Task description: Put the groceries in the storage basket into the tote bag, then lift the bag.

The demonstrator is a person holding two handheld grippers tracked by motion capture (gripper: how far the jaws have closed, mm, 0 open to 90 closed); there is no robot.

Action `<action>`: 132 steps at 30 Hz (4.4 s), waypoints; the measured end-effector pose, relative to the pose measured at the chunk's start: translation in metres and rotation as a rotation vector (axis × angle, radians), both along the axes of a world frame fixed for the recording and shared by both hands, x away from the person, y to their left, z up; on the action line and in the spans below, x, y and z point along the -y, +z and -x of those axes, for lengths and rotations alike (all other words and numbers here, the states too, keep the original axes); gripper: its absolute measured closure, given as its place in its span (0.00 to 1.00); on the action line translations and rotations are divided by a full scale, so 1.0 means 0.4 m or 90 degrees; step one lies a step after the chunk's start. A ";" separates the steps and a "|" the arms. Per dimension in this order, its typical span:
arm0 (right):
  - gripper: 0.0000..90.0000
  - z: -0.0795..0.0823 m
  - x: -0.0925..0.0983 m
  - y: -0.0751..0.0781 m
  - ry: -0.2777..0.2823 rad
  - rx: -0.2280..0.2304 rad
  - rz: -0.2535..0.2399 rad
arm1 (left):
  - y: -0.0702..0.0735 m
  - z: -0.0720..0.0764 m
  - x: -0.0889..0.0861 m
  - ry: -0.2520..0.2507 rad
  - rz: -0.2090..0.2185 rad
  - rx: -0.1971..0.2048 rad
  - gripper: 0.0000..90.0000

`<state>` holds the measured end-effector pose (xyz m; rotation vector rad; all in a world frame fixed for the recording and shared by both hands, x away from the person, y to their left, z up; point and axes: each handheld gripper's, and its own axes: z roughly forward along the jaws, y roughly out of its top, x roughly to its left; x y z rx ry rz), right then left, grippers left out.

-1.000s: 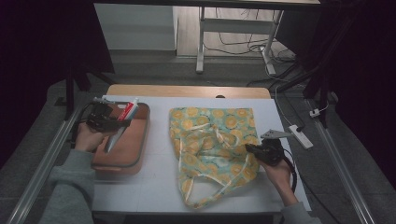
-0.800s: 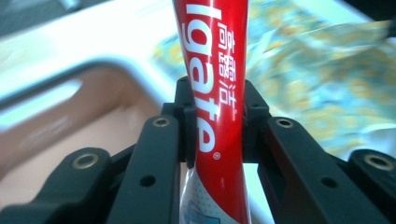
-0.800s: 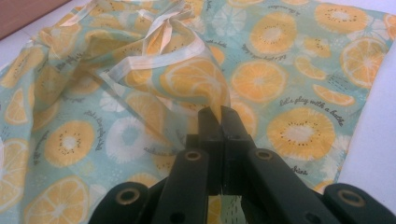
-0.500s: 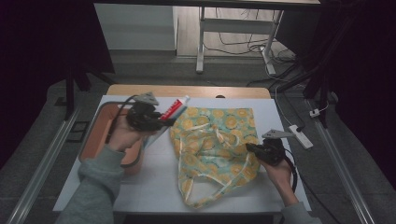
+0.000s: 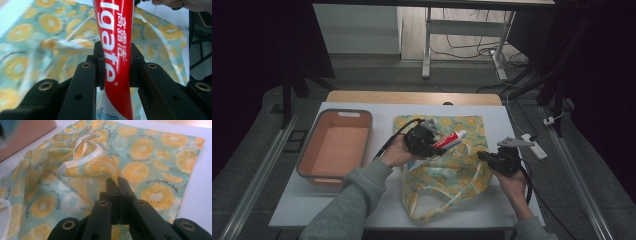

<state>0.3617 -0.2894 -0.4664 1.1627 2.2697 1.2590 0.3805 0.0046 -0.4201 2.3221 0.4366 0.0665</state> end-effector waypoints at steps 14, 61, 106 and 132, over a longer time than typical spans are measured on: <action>0.99 0.005 0.030 0.022 -0.030 0.011 -0.054 | -0.076 0.020 0.072 -0.097 -0.106 0.014 0.82; 0.99 0.010 0.029 0.026 -0.020 0.007 -0.097 | -0.097 -0.008 0.093 -0.036 -0.107 0.029 0.52; 0.61 0.072 0.020 0.037 0.040 0.052 -0.052 | -0.112 0.065 -0.197 0.202 -0.051 -0.054 0.29; 0.86 0.151 -0.020 -0.071 0.018 -0.067 0.175 | -0.223 0.051 -0.153 0.216 -0.106 -0.142 0.97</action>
